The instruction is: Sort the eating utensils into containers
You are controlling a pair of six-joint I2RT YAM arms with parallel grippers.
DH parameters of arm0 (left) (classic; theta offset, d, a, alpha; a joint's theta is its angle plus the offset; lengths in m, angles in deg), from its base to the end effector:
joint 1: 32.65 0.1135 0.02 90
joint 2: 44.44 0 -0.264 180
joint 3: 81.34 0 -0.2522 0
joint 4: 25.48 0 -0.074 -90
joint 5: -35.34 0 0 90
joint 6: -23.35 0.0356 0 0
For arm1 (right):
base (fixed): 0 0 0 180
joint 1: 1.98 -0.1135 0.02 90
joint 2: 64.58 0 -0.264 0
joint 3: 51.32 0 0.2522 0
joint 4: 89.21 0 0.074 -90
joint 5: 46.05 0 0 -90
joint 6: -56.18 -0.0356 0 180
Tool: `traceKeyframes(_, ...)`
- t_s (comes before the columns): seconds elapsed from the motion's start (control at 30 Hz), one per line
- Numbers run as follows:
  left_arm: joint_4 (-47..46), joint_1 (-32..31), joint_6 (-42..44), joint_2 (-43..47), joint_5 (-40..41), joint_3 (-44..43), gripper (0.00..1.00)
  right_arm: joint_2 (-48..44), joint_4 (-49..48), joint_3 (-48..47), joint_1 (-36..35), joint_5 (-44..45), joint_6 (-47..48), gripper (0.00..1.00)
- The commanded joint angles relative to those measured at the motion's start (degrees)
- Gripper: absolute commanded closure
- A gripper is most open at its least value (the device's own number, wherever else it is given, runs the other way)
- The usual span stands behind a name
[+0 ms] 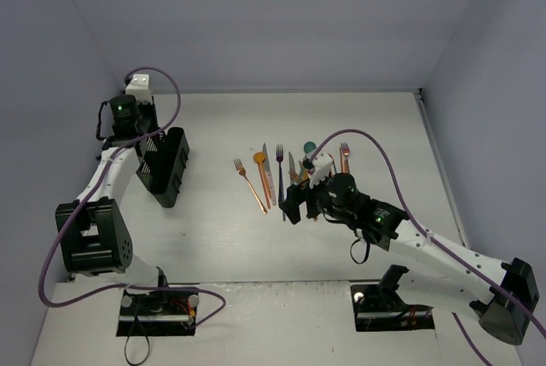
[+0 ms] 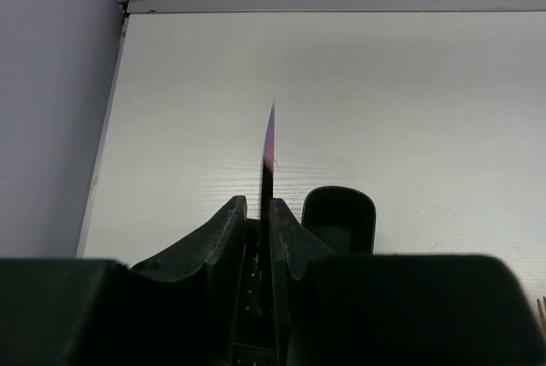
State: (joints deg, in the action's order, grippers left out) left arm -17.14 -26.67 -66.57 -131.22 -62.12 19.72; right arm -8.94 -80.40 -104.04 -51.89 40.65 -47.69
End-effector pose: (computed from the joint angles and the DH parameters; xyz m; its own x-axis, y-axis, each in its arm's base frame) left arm 0.3585 0.0329 0.3122 -0.2771 -0.0276 -0.9604 0.0211 0.9992 -0.0348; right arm 0.1466 0.1774 0.2963 -0.3189 -0.0072 -0.9478 -0.7453 0.6196 0.2461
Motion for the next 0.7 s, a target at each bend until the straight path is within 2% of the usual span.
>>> traceKeyframes(0.0,-5.98,0.35,-1.25,1.30,0.08,-1.00,0.84,0.40,-3.20,0.49,0.02,5.48,-1.74,0.16)
traceKeyframes(0.17,-5.17,0.35,-2.41,1.57,-0.46,-1.27,0.72,1.34,-2.40,0.27,0.08,8.54,-3.30,0.16)
traceKeyframes(0.23,-4.12,0.35,-3.25,2.60,-0.43,-1.60,0.57,1.96,-1.51,-0.08,0.20,11.56,-4.12,0.17)
traceKeyframes(0.37,-0.01,0.29,-4.89,6.33,1.41,-4.86,0.38,4.68,2.09,-2.13,1.12,17.34,-6.08,0.20)
traceKeyframes(0.53,14.12,0.17,-8.50,11.41,6.23,-12.00,0.24,10.61,6.73,-4.82,6.33,17.00,-8.58,0.31)
traceKeyframes(0.67,25.50,-0.37,-13.50,17.03,5.29,-14.96,0.19,16.11,7.99,-6.46,11.47,13.60,-9.99,0.40)
